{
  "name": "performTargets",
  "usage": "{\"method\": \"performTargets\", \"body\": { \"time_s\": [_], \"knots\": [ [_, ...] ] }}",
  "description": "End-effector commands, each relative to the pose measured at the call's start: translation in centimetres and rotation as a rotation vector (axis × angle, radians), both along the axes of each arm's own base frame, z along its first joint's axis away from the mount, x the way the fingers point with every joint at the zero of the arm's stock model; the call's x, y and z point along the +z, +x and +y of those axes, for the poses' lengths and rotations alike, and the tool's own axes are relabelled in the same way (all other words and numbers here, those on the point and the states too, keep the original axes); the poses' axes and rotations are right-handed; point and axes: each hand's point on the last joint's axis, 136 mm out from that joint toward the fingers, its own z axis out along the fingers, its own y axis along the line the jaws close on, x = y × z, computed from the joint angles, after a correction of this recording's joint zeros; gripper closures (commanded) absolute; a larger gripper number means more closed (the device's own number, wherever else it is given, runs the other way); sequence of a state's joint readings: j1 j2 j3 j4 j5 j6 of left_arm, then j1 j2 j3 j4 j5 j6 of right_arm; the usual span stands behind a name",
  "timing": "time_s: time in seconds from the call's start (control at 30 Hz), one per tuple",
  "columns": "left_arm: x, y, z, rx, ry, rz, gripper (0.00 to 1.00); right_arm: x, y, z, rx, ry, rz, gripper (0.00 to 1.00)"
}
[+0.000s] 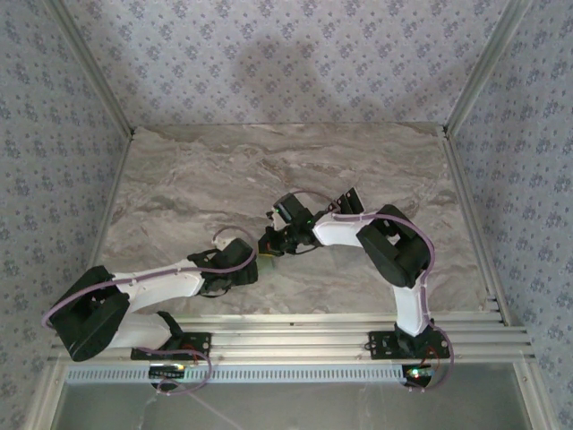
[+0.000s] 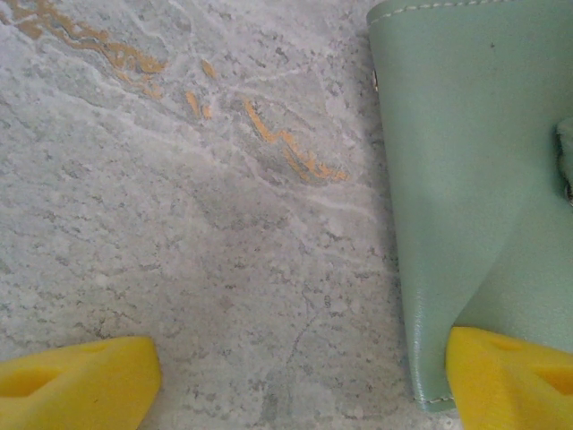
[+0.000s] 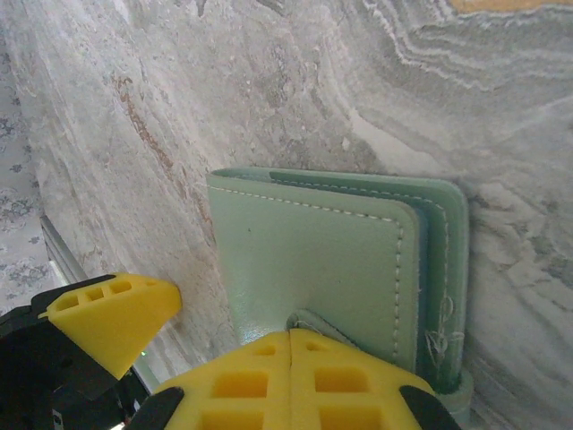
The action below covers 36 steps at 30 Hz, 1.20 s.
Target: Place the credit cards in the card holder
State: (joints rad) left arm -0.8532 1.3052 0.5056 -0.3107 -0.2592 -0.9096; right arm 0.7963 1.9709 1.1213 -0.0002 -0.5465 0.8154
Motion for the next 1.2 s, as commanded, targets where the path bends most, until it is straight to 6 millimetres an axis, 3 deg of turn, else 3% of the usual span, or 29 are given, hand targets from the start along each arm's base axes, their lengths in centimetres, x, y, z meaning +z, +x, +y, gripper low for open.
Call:
{"method": "performTargets", "body": {
  "time_s": [0.0,0.43,0.7,0.97,1.17],
  "knots": [
    [-3.4,-2.2,0.1,-0.039,-0.010,0.114,0.15,-7.4,-4.3,-5.3,-0.002,-0.300,0.145,1.00],
    [-3.2,-2.1,0.0,-0.043,-0.009,0.109,0.15,-9.4,-6.7,-8.5,0.143,-0.569,0.104,1.00],
    [-3.2,-2.1,-0.1,-0.046,-0.015,0.107,0.14,-10.5,-8.0,-9.7,0.198,-0.643,0.119,1.00],
    [-3.1,-2.1,0.0,-0.047,-0.017,0.102,0.14,-13.1,-9.4,-11.5,0.236,-0.721,0.181,1.00],
    [-3.1,-2.1,0.0,-0.050,-0.016,0.101,0.15,-14.3,-11.2,-14.4,0.254,-0.779,0.230,1.00]
  ]
}}
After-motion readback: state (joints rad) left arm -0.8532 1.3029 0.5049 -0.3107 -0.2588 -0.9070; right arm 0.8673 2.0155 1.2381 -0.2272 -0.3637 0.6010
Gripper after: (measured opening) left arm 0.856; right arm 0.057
